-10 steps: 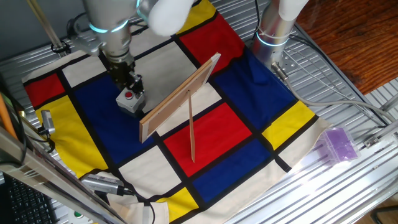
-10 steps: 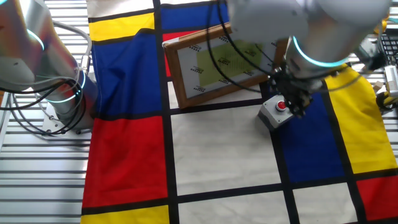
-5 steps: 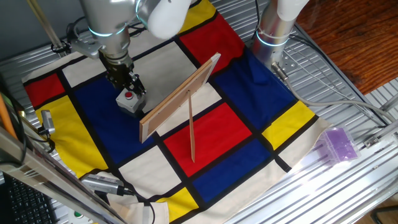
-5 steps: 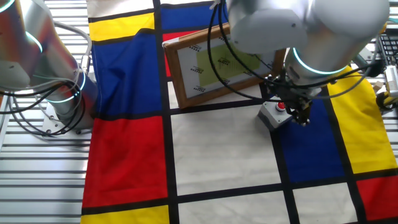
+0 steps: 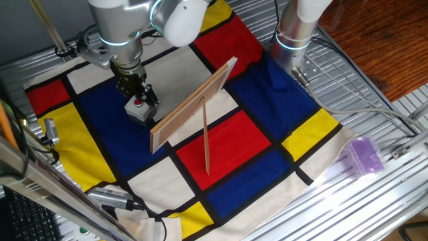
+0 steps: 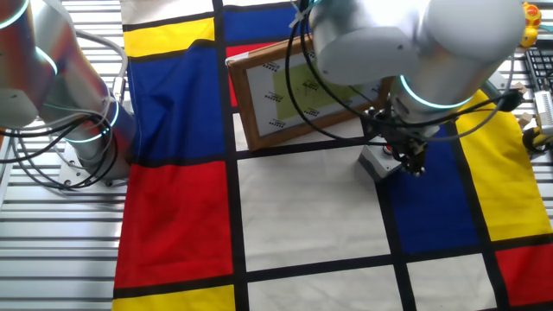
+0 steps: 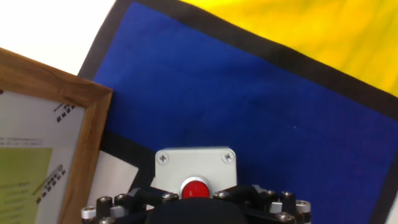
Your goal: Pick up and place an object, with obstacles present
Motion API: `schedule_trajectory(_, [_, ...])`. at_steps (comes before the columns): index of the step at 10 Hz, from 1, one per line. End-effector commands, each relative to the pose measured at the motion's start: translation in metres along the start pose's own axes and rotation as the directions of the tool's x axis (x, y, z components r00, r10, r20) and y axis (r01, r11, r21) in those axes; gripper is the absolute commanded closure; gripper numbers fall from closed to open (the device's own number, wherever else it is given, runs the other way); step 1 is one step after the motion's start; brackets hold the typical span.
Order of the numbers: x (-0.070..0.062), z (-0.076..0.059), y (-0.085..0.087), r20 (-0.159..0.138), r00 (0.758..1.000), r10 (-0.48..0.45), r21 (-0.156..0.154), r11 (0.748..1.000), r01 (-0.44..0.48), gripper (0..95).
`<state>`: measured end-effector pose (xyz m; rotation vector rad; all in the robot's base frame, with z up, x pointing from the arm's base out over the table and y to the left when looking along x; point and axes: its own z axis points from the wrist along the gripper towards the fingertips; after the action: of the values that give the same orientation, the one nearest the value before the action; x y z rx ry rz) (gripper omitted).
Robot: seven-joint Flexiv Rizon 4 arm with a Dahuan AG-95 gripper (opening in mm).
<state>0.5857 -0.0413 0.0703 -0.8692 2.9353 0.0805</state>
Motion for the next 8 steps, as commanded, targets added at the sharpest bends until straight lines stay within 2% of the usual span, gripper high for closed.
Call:
schedule_trajectory(1, [-0.0013, 0.0019, -0.0005, -0.001, 1.0, 0.0, 0.0, 1.0, 0.0, 0.0])
schedule_trajectory(2, [-0.0019, 0.0017, -0.0009, -0.002, 1.0, -0.001, 0.0, 1.0, 0.001, 19.0])
schedule_trajectory(8, [-0.0023, 0.0016, -0.001, 0.002, 1.0, -0.002, 0.007, 1.0, 0.002, 19.0])
